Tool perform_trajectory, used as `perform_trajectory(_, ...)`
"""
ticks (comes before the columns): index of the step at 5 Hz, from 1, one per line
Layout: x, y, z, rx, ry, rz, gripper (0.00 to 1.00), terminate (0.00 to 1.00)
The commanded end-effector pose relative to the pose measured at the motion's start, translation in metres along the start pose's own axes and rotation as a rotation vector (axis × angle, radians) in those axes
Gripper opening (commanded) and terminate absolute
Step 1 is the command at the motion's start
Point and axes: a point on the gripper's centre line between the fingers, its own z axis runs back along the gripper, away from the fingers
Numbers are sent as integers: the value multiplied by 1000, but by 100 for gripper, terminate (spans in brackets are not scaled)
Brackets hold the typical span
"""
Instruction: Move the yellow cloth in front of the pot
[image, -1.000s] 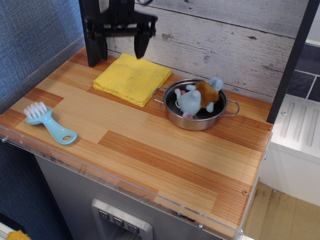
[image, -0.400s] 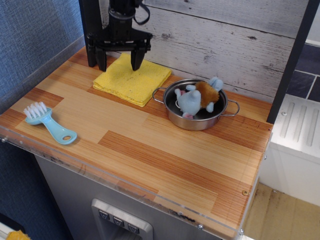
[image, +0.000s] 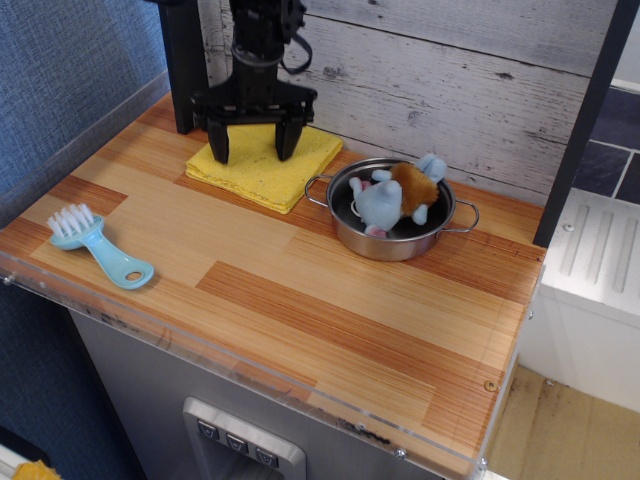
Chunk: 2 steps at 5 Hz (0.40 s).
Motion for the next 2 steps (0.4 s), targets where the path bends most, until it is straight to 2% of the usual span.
perform_trajectory(1,-16,6,18,-29,-38,67,100,0)
perform_trajectory(2,-28,13,20,-29,-24,112,100,0)
